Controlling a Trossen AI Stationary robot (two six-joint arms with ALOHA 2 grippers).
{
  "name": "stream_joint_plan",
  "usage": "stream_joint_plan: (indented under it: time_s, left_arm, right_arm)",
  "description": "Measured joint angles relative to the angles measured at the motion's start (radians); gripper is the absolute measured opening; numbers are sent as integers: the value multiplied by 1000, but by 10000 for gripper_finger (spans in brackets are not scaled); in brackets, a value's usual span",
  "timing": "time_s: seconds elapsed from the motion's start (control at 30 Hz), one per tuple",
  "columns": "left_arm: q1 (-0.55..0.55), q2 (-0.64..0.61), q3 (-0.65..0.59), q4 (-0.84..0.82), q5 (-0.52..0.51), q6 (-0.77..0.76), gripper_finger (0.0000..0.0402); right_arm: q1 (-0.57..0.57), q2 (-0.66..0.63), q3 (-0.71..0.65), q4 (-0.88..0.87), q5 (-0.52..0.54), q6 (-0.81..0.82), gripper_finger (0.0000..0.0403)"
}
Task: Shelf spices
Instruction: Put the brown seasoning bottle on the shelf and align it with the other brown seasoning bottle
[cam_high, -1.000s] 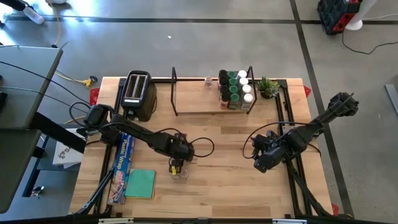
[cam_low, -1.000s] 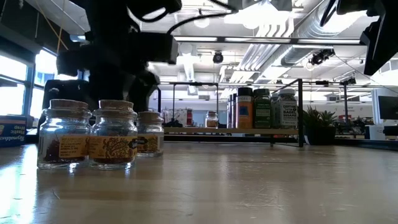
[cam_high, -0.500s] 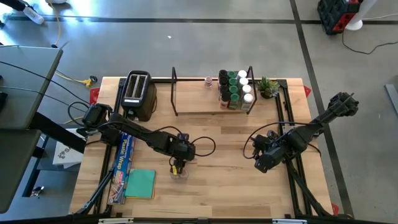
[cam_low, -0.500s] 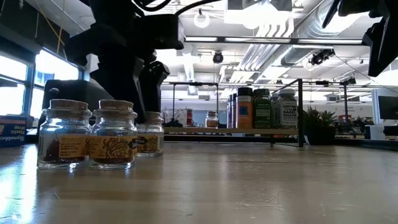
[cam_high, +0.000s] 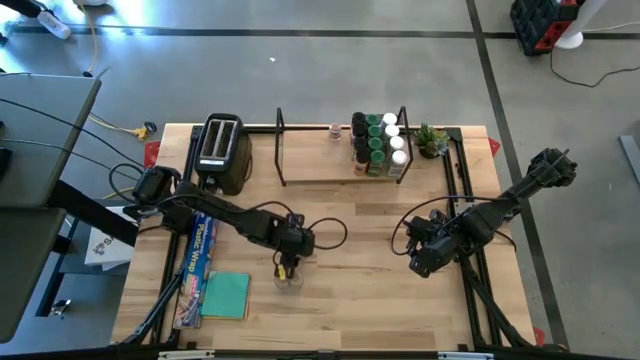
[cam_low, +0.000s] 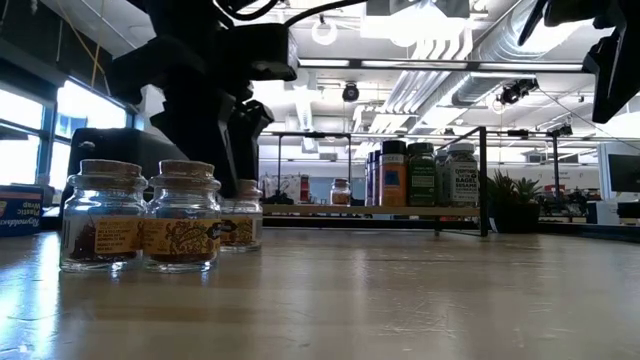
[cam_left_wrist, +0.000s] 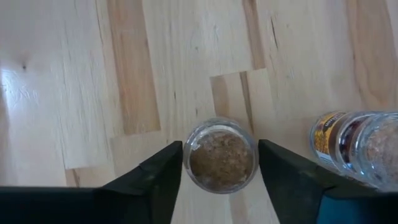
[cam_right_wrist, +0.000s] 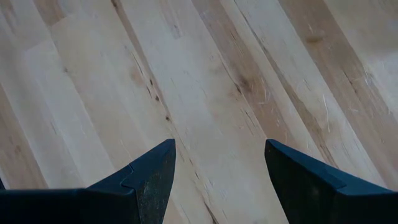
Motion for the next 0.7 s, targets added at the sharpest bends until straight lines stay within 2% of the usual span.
stream_joint_plan:
  time_s: [0.17,0.27,0.7]
  left_arm:
    - [15,-2,2,6,20,-9,161]
    - [26,-2,2,8,27,-8,148]
    - [79,-2,58,-42,21,46,135]
  right_arm:
    - [0,0,0,0,0,0,240]
    - [0,0,0,0,0,-3,240]
    - [0,0,0,-23,1,-3,240]
